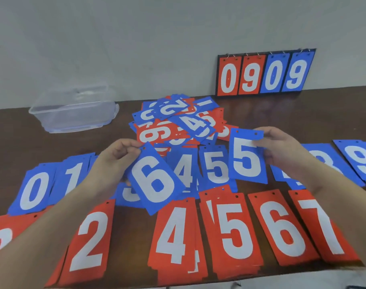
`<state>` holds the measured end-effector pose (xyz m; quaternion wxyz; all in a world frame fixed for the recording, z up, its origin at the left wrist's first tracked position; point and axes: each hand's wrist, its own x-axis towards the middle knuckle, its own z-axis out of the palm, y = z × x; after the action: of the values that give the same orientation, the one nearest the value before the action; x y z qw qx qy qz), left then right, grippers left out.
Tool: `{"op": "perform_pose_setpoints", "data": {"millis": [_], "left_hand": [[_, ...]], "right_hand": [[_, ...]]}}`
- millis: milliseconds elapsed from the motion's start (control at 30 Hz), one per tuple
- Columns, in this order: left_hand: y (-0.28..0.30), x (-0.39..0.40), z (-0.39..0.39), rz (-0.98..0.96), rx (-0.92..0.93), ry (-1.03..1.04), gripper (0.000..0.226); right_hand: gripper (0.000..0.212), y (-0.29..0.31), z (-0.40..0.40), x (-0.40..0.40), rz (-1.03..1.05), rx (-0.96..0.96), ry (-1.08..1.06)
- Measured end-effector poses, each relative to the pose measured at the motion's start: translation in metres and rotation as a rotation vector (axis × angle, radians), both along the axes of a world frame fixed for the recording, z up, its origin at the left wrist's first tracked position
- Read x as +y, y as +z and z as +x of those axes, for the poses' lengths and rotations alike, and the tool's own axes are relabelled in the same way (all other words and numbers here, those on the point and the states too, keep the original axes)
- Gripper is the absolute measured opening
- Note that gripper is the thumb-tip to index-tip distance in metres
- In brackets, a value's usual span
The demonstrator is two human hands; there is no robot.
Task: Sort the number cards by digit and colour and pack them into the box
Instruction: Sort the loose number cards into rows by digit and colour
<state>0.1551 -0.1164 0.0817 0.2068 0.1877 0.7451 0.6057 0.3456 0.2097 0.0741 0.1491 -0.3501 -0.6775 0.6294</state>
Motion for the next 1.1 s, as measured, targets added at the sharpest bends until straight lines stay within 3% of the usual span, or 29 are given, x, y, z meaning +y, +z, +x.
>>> {"op": "perform_pose_setpoints", "data": {"millis": [333, 433, 533, 633, 933, 1100], "left_hand": [[0.001, -0.007, -0.002, -0.029, -0.036, -0.023, 0.013], [0.004, -0.005, -0.001, -0.033, -0.024, -0.074, 0.018], [0.008, 0.004, 0.003, -0.04, -0.003, -0.122, 0.025], [0.01, 0.019, 0.008, -0.013, -0.008, -0.136, 0.027], [0.002, 0.092, 0.024, -0.109, 0.027, -0.178, 0.016], [0.0, 0.163, 0.04, -0.167, 0.072, -0.293, 0.016]], "right_hand": [[0.023, -0.021, -0.054, -0.011, 0.163, -0.112, 0.11], [0.027, -0.027, -0.065, -0.012, 0.365, -0.215, 0.198], [0.036, -0.038, -0.065, -0.01, 0.707, -0.384, 0.271], [0.051, -0.045, -0.056, -0.004, 0.882, -0.401, 0.263], [0.014, -0.038, 0.007, 0.061, 0.543, -0.13, 0.089], [0.014, -0.039, 0.049, 0.088, 0.643, -0.172, 0.075]]}}
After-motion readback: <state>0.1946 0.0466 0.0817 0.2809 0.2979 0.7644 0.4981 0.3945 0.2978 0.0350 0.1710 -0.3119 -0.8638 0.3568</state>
